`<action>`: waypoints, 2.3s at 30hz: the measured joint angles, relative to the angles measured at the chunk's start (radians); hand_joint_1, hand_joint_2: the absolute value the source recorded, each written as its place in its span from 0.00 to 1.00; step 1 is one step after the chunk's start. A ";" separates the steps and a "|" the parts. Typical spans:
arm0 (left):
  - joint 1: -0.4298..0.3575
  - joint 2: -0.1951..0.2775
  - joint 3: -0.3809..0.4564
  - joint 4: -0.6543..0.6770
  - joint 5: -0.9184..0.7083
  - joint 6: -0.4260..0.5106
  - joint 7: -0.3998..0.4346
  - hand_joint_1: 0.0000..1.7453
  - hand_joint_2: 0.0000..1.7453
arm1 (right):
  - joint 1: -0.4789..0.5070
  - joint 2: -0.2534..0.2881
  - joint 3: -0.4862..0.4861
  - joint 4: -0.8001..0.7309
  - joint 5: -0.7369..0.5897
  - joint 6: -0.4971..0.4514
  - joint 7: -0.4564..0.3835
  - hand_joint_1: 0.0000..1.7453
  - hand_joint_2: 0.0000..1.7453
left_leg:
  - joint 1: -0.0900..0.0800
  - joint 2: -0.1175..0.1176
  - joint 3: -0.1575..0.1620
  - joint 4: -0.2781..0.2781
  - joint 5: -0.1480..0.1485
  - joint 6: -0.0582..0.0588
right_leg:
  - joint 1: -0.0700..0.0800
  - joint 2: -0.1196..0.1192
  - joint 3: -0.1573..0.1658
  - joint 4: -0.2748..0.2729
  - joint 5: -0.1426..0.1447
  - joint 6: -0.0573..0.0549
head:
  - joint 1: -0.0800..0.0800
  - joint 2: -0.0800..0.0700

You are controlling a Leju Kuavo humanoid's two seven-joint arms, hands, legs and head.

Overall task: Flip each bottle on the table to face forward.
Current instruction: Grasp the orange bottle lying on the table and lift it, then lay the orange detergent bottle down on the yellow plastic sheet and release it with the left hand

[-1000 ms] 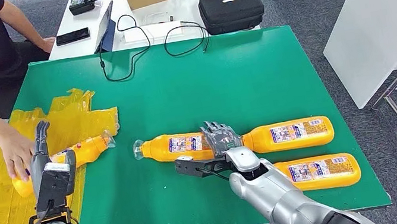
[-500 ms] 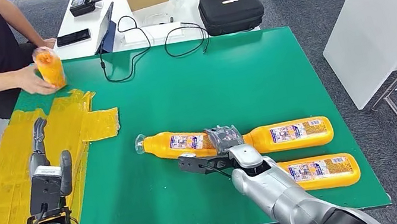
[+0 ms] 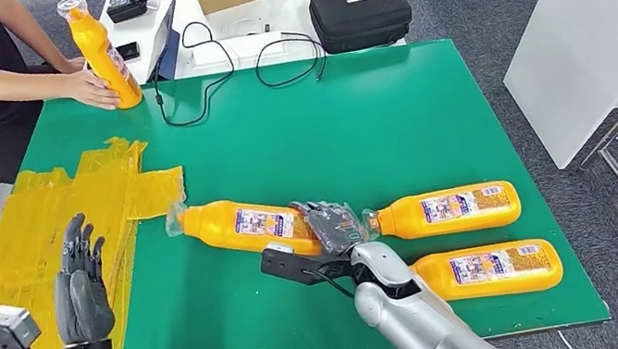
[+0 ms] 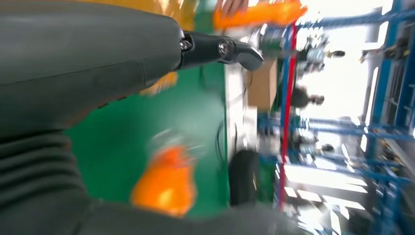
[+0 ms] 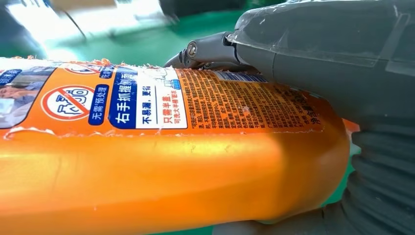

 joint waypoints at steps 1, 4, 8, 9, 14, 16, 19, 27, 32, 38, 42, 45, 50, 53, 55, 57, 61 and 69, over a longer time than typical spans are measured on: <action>0.014 -0.005 0.003 0.000 0.042 -0.034 0.005 0.00 1.00 | 0.023 0.000 0.000 -0.058 -0.015 -0.004 -0.011 1.00 1.00 | 0.000 0.000 -0.001 0.000 0.000 0.000 | 0.000 0.000 -0.001 0.000 0.000 0.000 | 0.000 0.000; 0.040 -0.018 0.005 0.000 0.104 -0.083 0.012 0.00 1.00 | 0.075 -0.001 0.001 -0.198 -0.040 -0.007 -0.025 1.00 1.00 | 0.000 0.000 -0.002 0.000 0.000 0.000 | 0.000 0.000 -0.002 0.000 0.000 0.000 | 0.000 0.000; 0.055 -0.028 0.008 0.000 0.144 -0.106 0.021 0.00 1.00 | 0.109 -0.003 0.008 -0.303 -0.057 -0.006 -0.037 1.00 1.00 | 0.000 0.000 -0.002 0.000 0.000 0.000 | 0.000 0.000 -0.002 0.000 0.000 0.000 | 0.000 0.000; 0.057 -0.029 0.008 0.000 0.150 -0.109 0.023 0.00 1.00 | 0.113 -0.003 0.011 -0.319 -0.060 -0.006 -0.039 1.00 1.00 | 0.000 0.000 -0.002 0.000 0.000 0.000 | 0.000 0.000 -0.002 0.000 0.000 0.000 | 0.000 0.000; 0.061 -0.036 0.013 0.000 0.165 -0.118 0.026 0.00 1.00 | 0.124 -0.003 0.030 -0.366 -0.070 -0.005 -0.042 1.00 1.00 | 0.000 0.000 -0.002 0.000 0.000 0.000 | 0.000 0.000 -0.001 0.000 0.000 0.000 | 0.000 0.000; 0.061 -0.038 0.014 0.000 0.174 -0.123 0.030 0.00 1.00 | 0.124 -0.003 0.037 -0.372 -0.078 -0.005 -0.042 1.00 1.00 | 0.000 0.000 -0.002 0.000 0.000 0.000 | 0.000 0.000 -0.002 0.000 0.000 0.000 | 0.000 0.000; 0.061 -0.042 0.013 0.001 0.188 -0.138 0.037 0.00 1.00 | 0.123 0.002 0.049 -0.374 -0.089 -0.003 -0.042 1.00 1.00 | 0.000 0.000 -0.002 0.000 0.000 0.000 | 0.000 0.000 -0.002 0.000 0.000 0.000 | 0.000 0.000; 0.059 -0.053 -0.065 0.000 0.237 -0.168 0.057 0.00 1.00 | 0.094 0.054 0.091 -0.326 -0.094 -0.003 -0.035 1.00 1.00 | 0.000 0.000 -0.002 0.000 0.000 0.000 | 0.000 0.000 -0.001 0.000 0.000 0.000 | 0.000 0.000; 0.057 -0.054 -0.111 -0.003 0.258 -0.167 0.062 0.00 1.00 | 0.093 0.071 0.114 -0.293 -0.093 -0.003 -0.036 1.00 1.00 | 0.000 0.000 -0.002 0.000 0.000 0.000 | 0.000 0.000 -0.002 0.000 0.000 0.000 | 0.000 0.000; 0.054 -0.055 -0.145 -0.008 0.307 -0.170 0.068 0.00 1.00 | 0.093 0.088 0.137 -0.262 -0.088 -0.003 -0.044 1.00 1.00 | 0.000 0.000 -0.002 0.000 0.000 0.000 | 0.000 0.000 -0.002 0.000 0.000 0.000 | 0.000 0.000; 0.052 -0.055 -0.161 -0.022 0.342 -0.163 0.072 0.00 1.00 | 0.092 0.111 0.168 -0.225 -0.080 -0.003 -0.053 1.00 1.00 | 0.000 0.000 -0.002 0.000 0.000 0.000 | 0.000 0.000 -0.002 0.000 0.000 0.000 | 0.000 0.000; 0.053 -0.055 -0.165 -0.027 0.352 -0.161 0.074 0.00 1.00 | 0.087 0.118 0.189 -0.202 -0.078 -0.005 -0.056 1.00 1.00 | 0.000 -0.001 -0.002 0.000 0.000 0.000 | 0.000 0.000 -0.002 0.000 0.000 0.000 | 0.000 0.000; 0.054 -0.055 -0.165 -0.031 0.370 -0.160 0.075 0.00 1.00 | 0.074 0.124 0.232 -0.159 -0.108 -0.005 -0.060 1.00 1.00 | 0.000 0.000 -0.002 0.000 0.000 0.000 | 0.000 0.000 -0.002 0.000 0.000 0.000 | 0.000 0.000; 0.054 -0.055 -0.163 -0.035 0.373 -0.149 0.071 0.00 1.00 | 0.057 0.126 0.299 -0.134 -0.171 -0.013 -0.049 1.00 1.00 | 0.000 0.000 -0.002 0.000 0.000 0.000 | 0.000 0.000 -0.002 0.000 0.000 0.000 | 0.001 0.000; 0.055 -0.055 -0.158 -0.038 0.371 -0.140 0.063 0.00 1.00 | 0.045 0.129 0.353 -0.121 -0.214 -0.021 -0.035 1.00 1.00 | 0.000 0.000 -0.003 0.000 0.000 0.000 | 0.000 0.000 -0.002 0.000 0.000 0.000 | 0.000 0.000; 0.060 -0.055 -0.150 -0.045 0.363 -0.130 0.052 0.00 1.00 | 0.033 0.132 0.407 -0.109 -0.253 -0.025 -0.023 1.00 1.00 | 0.000 0.000 -0.003 0.000 0.000 0.000 | 0.000 0.000 -0.002 0.000 0.000 0.000 | 0.000 0.000; 0.087 -0.055 -0.125 -0.065 0.349 -0.121 0.036 0.30 1.00 | 0.013 0.134 0.495 -0.087 -0.301 -0.035 -0.006 1.00 1.00 | 0.000 0.001 -0.003 0.000 0.000 0.000 | 0.000 0.000 -0.003 0.000 0.000 0.000 | 0.000 0.000; 0.118 -0.056 -0.081 -0.087 0.346 -0.112 0.023 1.00 1.00 | -0.017 0.136 0.580 -0.065 -0.329 -0.034 0.009 1.00 1.00 | 0.000 0.001 -0.003 0.000 0.000 0.000 | 0.000 0.000 -0.003 0.000 0.000 0.000 | 0.000 0.000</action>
